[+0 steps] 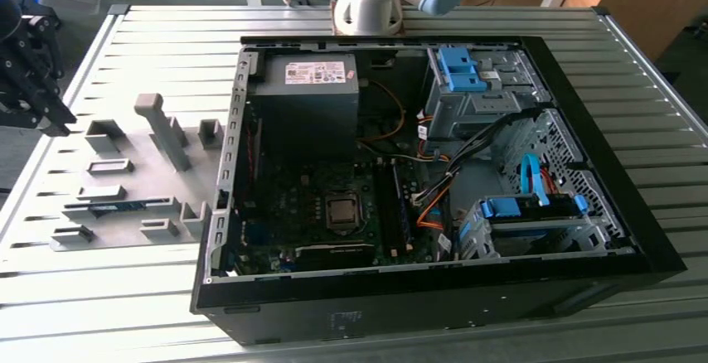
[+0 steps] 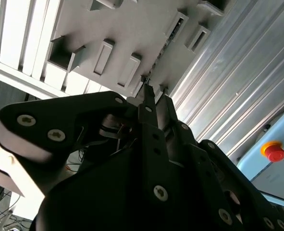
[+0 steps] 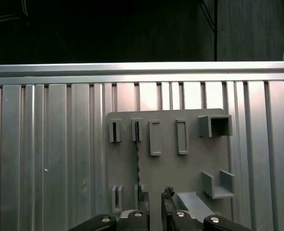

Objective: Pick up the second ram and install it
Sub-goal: 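Pick up the second ram and move it above second insertion slot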

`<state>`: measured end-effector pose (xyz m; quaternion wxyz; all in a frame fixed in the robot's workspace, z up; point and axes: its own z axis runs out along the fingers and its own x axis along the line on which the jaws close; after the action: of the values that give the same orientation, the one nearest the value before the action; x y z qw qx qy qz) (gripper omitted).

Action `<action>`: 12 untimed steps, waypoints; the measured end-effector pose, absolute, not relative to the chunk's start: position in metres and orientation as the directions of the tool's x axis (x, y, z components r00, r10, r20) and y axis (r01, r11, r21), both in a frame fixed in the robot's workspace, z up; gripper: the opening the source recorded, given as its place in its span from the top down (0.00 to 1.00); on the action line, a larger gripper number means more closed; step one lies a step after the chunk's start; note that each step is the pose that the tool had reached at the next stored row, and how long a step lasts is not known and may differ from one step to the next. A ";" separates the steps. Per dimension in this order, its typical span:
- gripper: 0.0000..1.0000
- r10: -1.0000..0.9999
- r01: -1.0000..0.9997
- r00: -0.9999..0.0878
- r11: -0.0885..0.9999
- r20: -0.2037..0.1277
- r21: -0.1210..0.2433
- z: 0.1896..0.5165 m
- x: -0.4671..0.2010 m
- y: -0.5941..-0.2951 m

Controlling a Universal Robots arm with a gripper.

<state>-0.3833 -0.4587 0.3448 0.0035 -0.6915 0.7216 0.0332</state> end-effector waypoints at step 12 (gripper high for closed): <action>0.75 -0.998 -0.998 -0.043 0.041 -0.051 0.043 0.344 -0.383 -0.459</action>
<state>-0.3832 -0.4588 0.3441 0.0035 -0.6916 0.7215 0.0332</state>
